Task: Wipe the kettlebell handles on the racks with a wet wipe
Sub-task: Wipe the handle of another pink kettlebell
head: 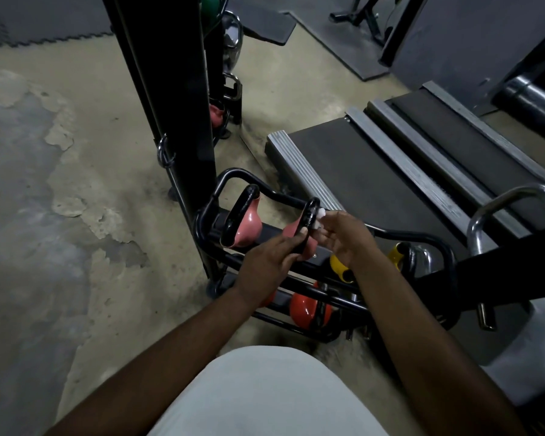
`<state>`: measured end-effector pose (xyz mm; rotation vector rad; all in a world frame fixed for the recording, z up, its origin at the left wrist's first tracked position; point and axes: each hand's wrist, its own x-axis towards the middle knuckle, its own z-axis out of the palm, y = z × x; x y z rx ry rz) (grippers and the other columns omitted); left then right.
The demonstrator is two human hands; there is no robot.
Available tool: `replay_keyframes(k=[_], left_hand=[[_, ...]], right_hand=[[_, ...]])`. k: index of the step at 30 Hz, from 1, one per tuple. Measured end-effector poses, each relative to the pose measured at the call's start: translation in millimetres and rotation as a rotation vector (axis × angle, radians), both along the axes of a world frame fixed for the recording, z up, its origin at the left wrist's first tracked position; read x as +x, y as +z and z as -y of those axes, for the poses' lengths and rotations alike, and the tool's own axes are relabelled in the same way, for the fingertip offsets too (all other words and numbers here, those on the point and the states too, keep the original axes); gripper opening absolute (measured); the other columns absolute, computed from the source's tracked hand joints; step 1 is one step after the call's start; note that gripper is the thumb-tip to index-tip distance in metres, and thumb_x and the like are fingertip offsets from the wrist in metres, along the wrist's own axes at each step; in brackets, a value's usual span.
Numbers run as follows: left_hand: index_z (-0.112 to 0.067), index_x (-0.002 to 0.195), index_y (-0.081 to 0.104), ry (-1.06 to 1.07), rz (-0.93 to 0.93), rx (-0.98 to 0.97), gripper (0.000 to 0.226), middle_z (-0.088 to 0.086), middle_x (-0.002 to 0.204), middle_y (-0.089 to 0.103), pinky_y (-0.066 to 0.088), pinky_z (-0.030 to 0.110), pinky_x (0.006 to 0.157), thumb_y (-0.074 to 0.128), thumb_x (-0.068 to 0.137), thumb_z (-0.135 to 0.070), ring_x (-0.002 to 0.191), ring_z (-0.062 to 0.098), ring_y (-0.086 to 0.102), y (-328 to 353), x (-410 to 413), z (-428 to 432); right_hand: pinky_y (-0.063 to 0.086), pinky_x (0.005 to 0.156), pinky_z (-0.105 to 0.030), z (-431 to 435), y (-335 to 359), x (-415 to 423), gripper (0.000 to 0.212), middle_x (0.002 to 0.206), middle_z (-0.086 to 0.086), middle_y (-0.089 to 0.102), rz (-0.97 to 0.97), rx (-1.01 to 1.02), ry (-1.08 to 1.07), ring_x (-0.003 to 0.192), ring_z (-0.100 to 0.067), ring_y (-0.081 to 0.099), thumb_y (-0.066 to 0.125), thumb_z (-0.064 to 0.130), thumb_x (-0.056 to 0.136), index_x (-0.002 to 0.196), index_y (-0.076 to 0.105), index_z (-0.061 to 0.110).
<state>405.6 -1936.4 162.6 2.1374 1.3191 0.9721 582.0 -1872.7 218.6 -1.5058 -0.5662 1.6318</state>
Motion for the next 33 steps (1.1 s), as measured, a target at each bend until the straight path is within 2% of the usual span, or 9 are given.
replay_keyframes(k=[5, 7, 9, 12, 15, 20, 26, 30, 33], left_hand=[[-0.032, 0.148, 0.035, -0.021, -0.052, 0.007, 0.065, 0.003, 0.102, 0.064, 0.055, 0.039, 0.068, 0.058, 0.091, -0.014, 0.083, 0.019, 0.063, -1, -3, -4], [-0.033, 0.149, 0.032, -0.023, -0.089, 0.027, 0.064, 0.004, 0.094, 0.062, 0.052, 0.040, 0.060, 0.057, 0.093, -0.015, 0.075, 0.021, 0.061, 0, 2, -2], [-0.033, 0.149, 0.032, -0.011, -0.116, 0.047, 0.064, 0.006, 0.094, 0.063, 0.052, 0.038, 0.059, 0.058, 0.093, -0.018, 0.072, 0.021, 0.061, -3, 3, 1], [-0.034, 0.149, 0.033, -0.019, -0.110, 0.035, 0.055, 0.008, 0.107, 0.066, 0.054, 0.035, 0.065, 0.048, 0.096, -0.034, 0.080, 0.022, 0.065, -4, 3, 4], [-0.030, 0.146, 0.040, -0.032, -0.143, 0.031, 0.053, 0.008, 0.106, 0.066, 0.054, 0.032, 0.065, 0.039, 0.095, -0.041, 0.081, 0.020, 0.065, 0, 9, 6], [-0.029, 0.145, 0.043, -0.004, -0.136, 0.064, 0.054, 0.003, 0.101, 0.069, 0.052, 0.031, 0.064, 0.059, 0.093, -0.032, 0.080, 0.017, 0.066, 2, 10, 3], [-0.027, 0.143, 0.045, -0.005, -0.121, 0.096, 0.058, 0.002, 0.095, 0.070, 0.051, 0.030, 0.060, 0.067, 0.090, -0.026, 0.075, 0.018, 0.065, 2, 10, 4], [-0.031, 0.144, 0.044, -0.006, -0.057, 0.050, 0.053, 0.005, 0.100, 0.069, 0.054, 0.037, 0.061, 0.059, 0.093, -0.027, 0.072, 0.019, 0.066, 5, 5, 3], [-0.030, 0.147, 0.037, -0.001, -0.083, 0.105, 0.058, 0.005, 0.090, 0.067, 0.053, 0.037, 0.057, 0.050, 0.091, -0.024, 0.069, 0.020, 0.063, 3, 6, 3]], right_hand=[[0.057, 0.070, -0.029, -7, 18, -1, 0.013, 0.077, -0.007, 0.068, 0.270, 0.248, 0.116, 0.070, -0.017, 0.066, 0.069, 0.000, 0.086, 0.077, 0.067, 0.011], [0.050, 0.065, -0.022, -27, 31, -4, 0.015, 0.068, 0.001, 0.067, 0.706, 0.409, 0.373, 0.061, -0.009, 0.061, 0.076, 0.020, 0.084, 0.071, 0.070, 0.018], [0.041, 0.057, -0.018, -49, 45, -16, 0.015, 0.071, 0.005, 0.066, 1.172, 0.491, 0.841, 0.063, -0.004, 0.057, 0.074, 0.031, 0.084, 0.075, 0.070, 0.020], [0.041, 0.060, -0.025, -67, 52, -44, 0.012, 0.079, -0.004, 0.066, 1.488, 0.299, 1.376, 0.068, -0.017, 0.057, 0.066, 0.025, 0.083, 0.076, 0.066, 0.015], [0.041, 0.055, -0.024, -78, 52, -54, 0.019, 0.078, -0.003, 0.063, 1.669, 0.151, 1.495, 0.066, -0.017, 0.058, 0.066, 0.029, 0.079, 0.069, 0.058, 0.015], [0.046, 0.064, -0.027, -81, 52, -72, 0.025, 0.083, 0.000, 0.064, 1.721, 0.012, 1.617, 0.071, -0.015, 0.060, 0.069, 0.039, 0.082, 0.074, 0.059, 0.018], [0.051, 0.075, -0.033, -91, 65, -68, 0.020, 0.080, -0.001, 0.067, 1.357, 0.038, 1.745, 0.073, -0.018, 0.061, 0.073, 0.038, 0.079, 0.070, 0.067, 0.020], [0.053, 0.081, -0.032, -86, 78, -27, 0.004, 0.081, 0.006, 0.074, 1.164, 0.307, 1.503, 0.079, -0.010, 0.067, 0.074, 0.019, 0.082, 0.084, 0.075, 0.022], [0.052, 0.081, -0.031, -70, 60, 16, 0.009, 0.086, 0.007, 0.072, 1.182, 0.498, 0.999, 0.081, -0.010, 0.066, 0.073, 0.020, 0.084, 0.092, 0.075, 0.024]])
